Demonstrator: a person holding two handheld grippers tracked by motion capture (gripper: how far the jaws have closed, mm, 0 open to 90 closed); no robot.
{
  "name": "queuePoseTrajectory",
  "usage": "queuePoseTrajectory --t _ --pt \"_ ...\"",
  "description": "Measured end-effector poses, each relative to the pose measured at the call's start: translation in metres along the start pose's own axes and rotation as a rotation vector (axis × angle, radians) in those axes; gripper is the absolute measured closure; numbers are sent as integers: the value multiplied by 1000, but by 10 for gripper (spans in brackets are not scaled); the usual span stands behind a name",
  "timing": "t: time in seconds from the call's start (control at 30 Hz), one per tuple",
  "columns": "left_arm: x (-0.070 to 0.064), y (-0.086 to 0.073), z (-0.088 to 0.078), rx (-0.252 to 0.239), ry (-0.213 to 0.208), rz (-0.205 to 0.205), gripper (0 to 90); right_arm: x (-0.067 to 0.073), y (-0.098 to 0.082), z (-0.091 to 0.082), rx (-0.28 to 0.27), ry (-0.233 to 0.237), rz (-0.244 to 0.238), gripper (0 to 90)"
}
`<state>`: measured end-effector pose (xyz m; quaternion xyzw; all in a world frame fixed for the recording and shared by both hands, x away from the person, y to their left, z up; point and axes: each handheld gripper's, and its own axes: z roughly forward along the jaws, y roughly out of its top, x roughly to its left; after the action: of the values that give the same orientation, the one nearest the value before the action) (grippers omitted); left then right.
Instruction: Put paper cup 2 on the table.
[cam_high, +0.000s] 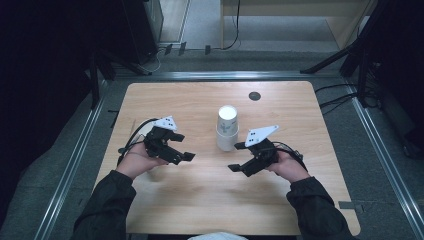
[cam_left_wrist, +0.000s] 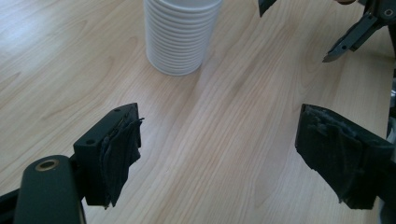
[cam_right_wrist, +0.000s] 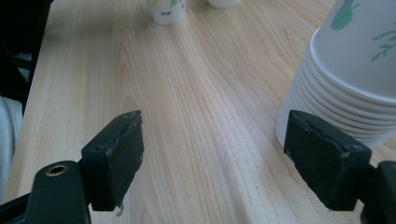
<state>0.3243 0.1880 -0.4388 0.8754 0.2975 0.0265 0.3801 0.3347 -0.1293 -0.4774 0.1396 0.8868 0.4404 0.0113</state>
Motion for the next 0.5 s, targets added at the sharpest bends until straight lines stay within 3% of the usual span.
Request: queuePoseTrajectory --t 0.13,0.2,0.5 --pt "-5 2 9 15 -22 -5 147 0 -1 -2 -3 -4 3 203" --pt "-8 2 13 24 -10 21 147 -1 -1 -3 -3 -5 2 204" --pt "-16 6 27 5 6 26 147 -2 -3 -4 -3 -12 5 203"
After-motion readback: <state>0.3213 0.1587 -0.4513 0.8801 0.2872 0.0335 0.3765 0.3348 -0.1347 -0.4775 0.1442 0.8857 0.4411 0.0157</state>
